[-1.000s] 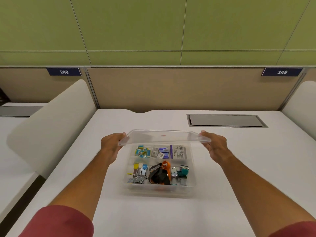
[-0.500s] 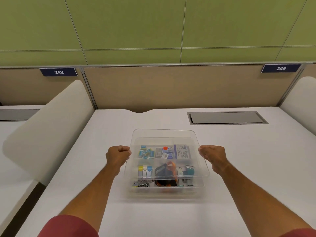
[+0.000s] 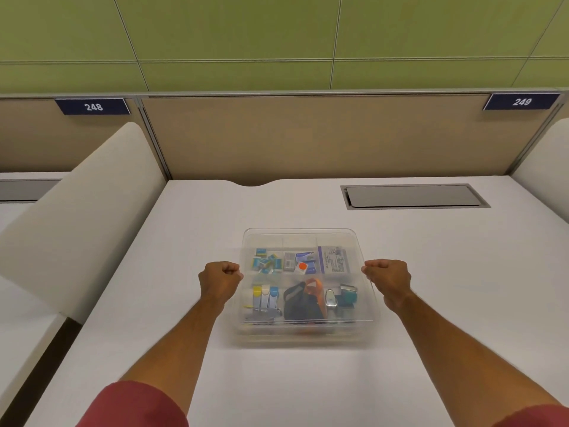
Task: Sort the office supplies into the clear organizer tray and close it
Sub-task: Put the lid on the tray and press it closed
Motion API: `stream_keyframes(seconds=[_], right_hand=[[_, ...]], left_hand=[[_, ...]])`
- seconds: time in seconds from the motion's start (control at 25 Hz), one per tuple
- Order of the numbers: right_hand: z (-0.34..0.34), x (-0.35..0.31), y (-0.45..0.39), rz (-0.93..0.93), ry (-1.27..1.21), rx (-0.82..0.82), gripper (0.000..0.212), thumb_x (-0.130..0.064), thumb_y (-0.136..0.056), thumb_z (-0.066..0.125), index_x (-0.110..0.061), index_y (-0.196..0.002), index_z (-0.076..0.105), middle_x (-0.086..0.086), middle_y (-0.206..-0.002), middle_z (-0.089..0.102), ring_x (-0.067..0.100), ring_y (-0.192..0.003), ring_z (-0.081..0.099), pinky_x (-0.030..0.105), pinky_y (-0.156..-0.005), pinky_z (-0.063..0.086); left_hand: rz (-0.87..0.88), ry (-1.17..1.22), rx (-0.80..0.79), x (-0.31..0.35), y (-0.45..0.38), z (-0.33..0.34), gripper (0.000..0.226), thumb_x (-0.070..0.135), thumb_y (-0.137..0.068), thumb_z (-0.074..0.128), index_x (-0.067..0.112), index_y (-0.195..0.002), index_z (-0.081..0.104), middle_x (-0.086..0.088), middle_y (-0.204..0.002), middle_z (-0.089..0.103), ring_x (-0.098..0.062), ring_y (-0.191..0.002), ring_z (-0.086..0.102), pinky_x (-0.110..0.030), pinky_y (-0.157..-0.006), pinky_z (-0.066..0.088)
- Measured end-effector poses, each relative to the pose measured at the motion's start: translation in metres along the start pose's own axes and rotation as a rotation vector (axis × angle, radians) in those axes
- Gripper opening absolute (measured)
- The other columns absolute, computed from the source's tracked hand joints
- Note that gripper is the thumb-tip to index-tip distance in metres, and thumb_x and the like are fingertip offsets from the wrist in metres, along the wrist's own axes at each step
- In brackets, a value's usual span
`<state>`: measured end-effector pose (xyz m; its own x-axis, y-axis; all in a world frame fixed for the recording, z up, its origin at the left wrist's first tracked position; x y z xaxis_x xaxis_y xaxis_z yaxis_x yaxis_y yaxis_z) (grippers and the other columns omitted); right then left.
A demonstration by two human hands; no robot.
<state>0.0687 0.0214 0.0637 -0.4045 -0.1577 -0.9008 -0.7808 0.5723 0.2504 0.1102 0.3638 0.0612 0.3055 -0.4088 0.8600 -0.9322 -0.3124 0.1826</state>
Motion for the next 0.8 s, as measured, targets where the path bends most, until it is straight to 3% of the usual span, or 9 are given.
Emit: stream_keyframes(seconds=[0.16,0.64,0.8], right_hand=[[0.0033,0.0038,-0.0024,0.003,0.042,0.012,0.023,-0.008,-0.079,0.076,-0.001,-0.101,0.073,0.013,-0.102,0.071,0.028,-0.092,0.065,0.045,-0.093,0.053],[0.0076,0.0092,-0.0063,0.020,0.146,0.015,0.018,-0.011,-0.081,0.073,-0.005,-0.099,0.074,0.012,-0.102,0.072,0.030,-0.093,0.067,0.049,-0.090,0.055],[0.0079,0.0078,-0.0087,-0.002,0.179,-0.012,0.026,-0.011,-0.082,0.072,-0.006,-0.107,0.072,0.012,-0.111,0.071,0.031,-0.100,0.066,0.049,-0.094,0.053]], left_hand=[[-0.004,-0.027,0.003,-0.0033,-0.0010,0.0054,0.026,0.004,-0.076,0.076,0.003,-0.103,0.073,-0.012,-0.105,0.071,-0.025,-0.098,0.065,-0.036,-0.094,0.052],[-0.058,-0.113,-0.008,-0.0020,-0.0073,0.0105,0.023,0.005,-0.076,0.075,0.005,-0.099,0.074,-0.012,-0.104,0.072,-0.025,-0.099,0.066,-0.039,-0.093,0.053],[-0.093,-0.112,-0.007,-0.0022,-0.0084,0.0111,0.022,0.005,-0.075,0.076,0.006,-0.097,0.075,-0.011,-0.103,0.072,-0.025,-0.097,0.066,-0.039,-0.091,0.054]])
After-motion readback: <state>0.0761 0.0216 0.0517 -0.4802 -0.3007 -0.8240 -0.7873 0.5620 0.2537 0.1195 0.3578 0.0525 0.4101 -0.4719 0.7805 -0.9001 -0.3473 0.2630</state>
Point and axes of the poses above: each hand's wrist, its own y-axis away from the middle knuckle, its own z-axis out of the palm, x = y × z, the point moved 1 cm from there along -y, towards the middle knuckle
